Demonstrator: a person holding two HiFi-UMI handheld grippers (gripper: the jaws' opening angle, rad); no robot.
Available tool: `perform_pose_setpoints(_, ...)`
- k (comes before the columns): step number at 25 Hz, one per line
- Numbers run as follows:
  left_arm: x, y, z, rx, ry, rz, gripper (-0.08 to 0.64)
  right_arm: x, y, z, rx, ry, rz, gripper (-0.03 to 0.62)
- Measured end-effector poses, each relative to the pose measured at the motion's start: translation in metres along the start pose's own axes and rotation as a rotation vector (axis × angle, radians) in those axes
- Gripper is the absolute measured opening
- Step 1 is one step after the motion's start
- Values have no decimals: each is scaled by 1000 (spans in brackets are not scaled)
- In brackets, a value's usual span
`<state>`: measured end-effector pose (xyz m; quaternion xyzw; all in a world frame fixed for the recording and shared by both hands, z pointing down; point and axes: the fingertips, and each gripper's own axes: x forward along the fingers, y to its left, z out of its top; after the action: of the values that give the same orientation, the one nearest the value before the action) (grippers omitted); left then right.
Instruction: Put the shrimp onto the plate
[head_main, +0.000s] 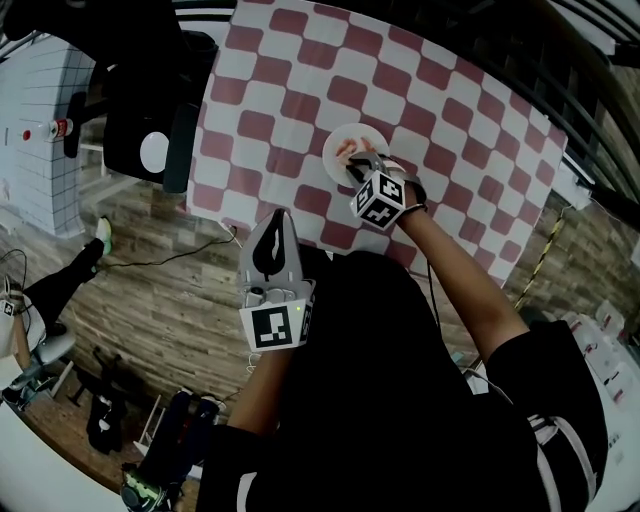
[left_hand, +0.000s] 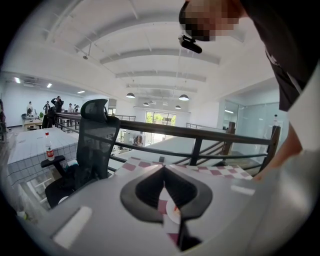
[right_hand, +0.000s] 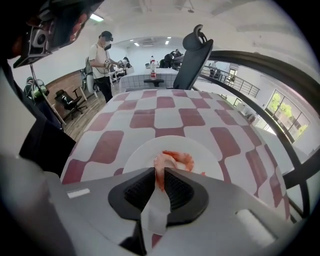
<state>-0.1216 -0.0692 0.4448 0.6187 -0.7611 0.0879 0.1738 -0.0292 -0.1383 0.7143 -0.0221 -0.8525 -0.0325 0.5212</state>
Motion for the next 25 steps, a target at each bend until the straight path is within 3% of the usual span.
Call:
perform_pose_setpoints(10, -1, -4, 0, -8, 20, -9, 9, -1, -1, -2, 71, 16, 12, 60)
perform_pose_setpoints(15, -6, -11, -3, 66, 26, -37, 9, -1, -2, -1, 88, 1, 19, 63)
perform_pose_setpoints(25, 4, -18, -7, 46, 31, -68, 9, -1, -1, -2, 141, -16, 2, 71)
